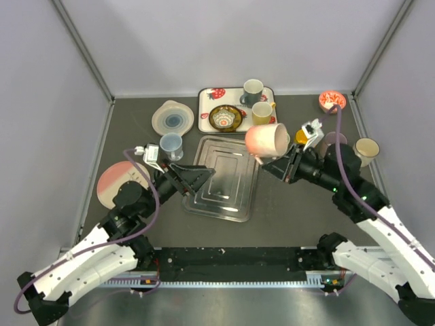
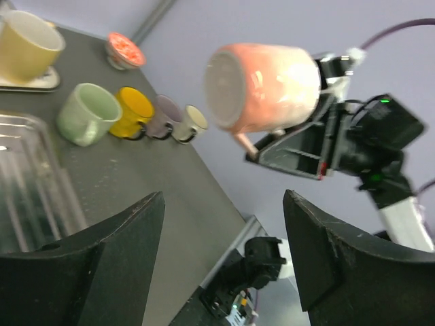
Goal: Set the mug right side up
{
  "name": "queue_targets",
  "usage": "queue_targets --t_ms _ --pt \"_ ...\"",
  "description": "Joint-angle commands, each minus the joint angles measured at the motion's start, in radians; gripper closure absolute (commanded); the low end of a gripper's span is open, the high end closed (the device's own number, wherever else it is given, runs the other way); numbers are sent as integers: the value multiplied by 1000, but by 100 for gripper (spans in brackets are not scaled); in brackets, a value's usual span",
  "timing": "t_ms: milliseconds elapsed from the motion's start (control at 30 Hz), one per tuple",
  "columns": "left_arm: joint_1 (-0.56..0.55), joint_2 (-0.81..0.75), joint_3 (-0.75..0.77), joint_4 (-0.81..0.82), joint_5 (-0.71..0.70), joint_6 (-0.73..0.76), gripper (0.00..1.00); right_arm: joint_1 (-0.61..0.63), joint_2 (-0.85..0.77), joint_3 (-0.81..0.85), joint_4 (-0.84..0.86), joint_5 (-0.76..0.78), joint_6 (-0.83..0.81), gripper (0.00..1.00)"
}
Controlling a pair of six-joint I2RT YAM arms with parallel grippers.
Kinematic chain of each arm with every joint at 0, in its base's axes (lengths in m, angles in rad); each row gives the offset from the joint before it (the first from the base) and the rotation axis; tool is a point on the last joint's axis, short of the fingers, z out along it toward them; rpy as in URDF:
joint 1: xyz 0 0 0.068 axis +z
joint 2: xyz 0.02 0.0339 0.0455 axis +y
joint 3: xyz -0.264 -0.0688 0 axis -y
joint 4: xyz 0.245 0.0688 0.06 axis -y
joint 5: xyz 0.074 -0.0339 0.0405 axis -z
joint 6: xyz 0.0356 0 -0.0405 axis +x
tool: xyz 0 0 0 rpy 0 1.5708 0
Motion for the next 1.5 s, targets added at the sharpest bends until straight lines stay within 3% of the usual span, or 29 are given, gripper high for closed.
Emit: queue_targets --t_ms 0,100,300,700,1267,1467 --pt "2 -76 -7 -191 -161 48 24 -1 56 263 -675 496 -347 100" --pt "2 -108 -41 -241 -170 48 25 -1 94 231 -798 655 -360 100" --pt "2 -131 -38 -391 -224 57 26 -3 137 179 -776 726 -308 100" --pt "2 -140 -79 -443 -224 18 27 -66 418 31 -538 646 -159 100" --pt "2 -173 -142 -448 -205 -21 26 -153 583 -30 -403 603 -186 100" --pt "2 -167 -141 -452 -210 -19 26 -153 570 -51 -395 573 -189 72"
